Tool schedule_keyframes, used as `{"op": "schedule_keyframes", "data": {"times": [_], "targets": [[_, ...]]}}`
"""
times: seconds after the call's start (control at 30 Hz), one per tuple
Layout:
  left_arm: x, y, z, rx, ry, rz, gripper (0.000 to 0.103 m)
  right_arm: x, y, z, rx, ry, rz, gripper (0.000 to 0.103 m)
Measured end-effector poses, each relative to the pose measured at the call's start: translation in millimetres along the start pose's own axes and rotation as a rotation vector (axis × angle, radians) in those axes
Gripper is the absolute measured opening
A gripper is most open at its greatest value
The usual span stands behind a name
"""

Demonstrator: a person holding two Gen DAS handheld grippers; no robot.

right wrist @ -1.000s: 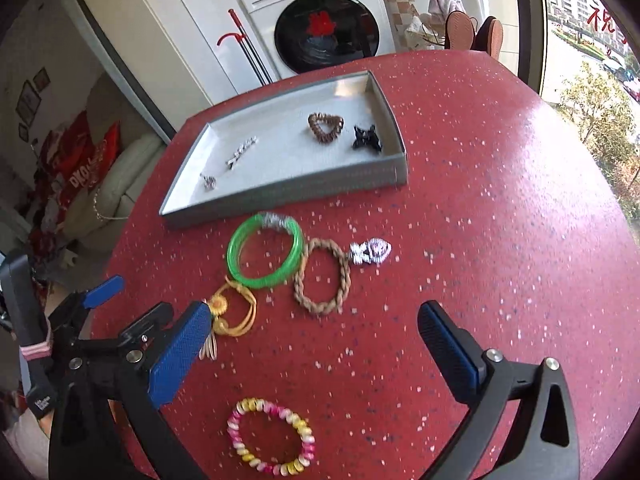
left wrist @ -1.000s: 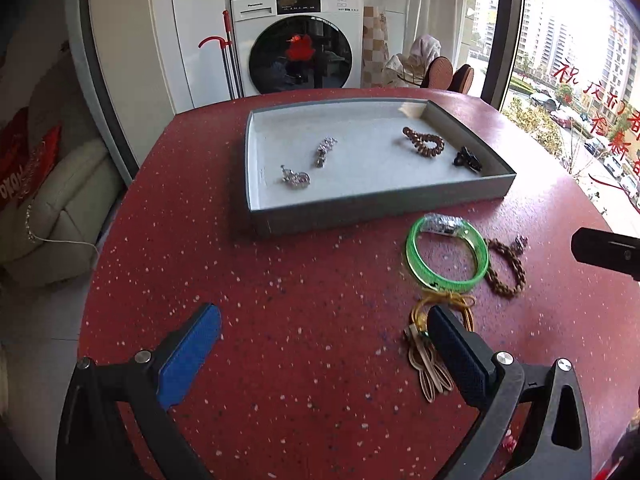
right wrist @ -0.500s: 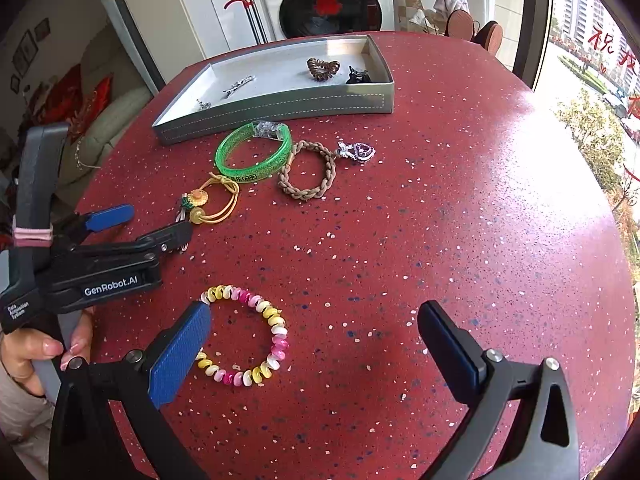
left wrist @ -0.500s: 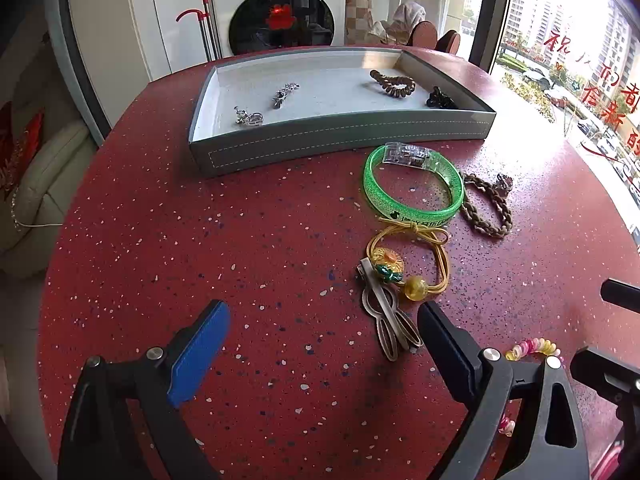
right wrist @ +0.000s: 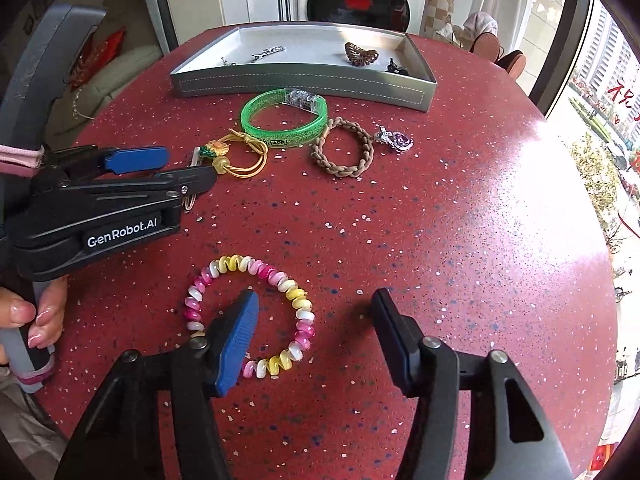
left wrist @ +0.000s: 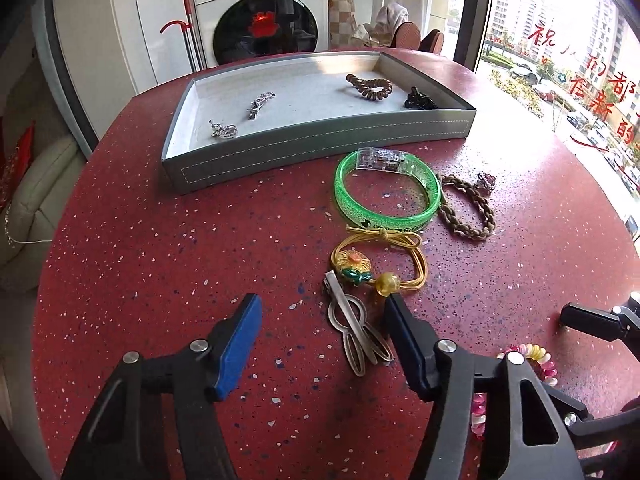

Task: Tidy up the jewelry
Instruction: 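Grasp the small silver scissors with the left gripper while the right grasps the beaded bracelet, then carry the scissors and beaded bracelet over the tray and lower them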

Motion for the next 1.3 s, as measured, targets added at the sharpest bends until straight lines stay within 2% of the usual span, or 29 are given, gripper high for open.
{"op": "schedule_keyframes", "data": {"times": [0.07,0.13,0.2,0.27,0.3,0.83,1.1,1.3], "targets": [[-2.3,-0.8,-1.0,0.001,-0.010,0.011,0.068,2.5,0.4,-0.9,0.000,0.005,-0.011,0.051],[-5.2,-1.6,-2.3,-0.002,-0.017,0.028,0.046,5.5,1.2,-1.5,-0.001,0.014,-0.017,0.043],[-6.2,-2.3,-2.9,0.001,-0.026,0.039,0.037,7.3,2.2,-2.3,-0.003,0.011,-0.023,0.021],[-4.8,-2.4,-3.3,0.004,-0.035,0.038,0.037,7.6,3.5,-2.1,-0.001,0.020,-0.020,0.012],[-3.5,-2.2,-3.6,0.008,-0.043,0.034,0.037,7.1,3.8,-1.9,-0.003,0.023,-0.015,0.011],[21.3,5.3,-34.0,-0.036,-0.105,-0.036,0.037,-31.8,12.1,-23.1,-0.085,0.081,0.141,0.010],[26.3,25.2,-48.9,-0.078,-0.122,-0.050,0.037,-52.8,39.7,-35.7,-0.143,0.094,0.175,0.010],[31.2,50.6,-53.0,-0.112,-0.121,-0.056,0.037,-71.1,73.7,-36.7,-0.174,0.110,0.209,0.010]]}}
Point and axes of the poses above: each gripper's, at about its wrist camera, not at the fingertips, and z roughly the way its jaws point, x to its left, y to its top, the point moved 1 cm from there along z, roughly the way its jaws point, and after that the axes turned 13 degrees about -z, right-handed, at the moved point
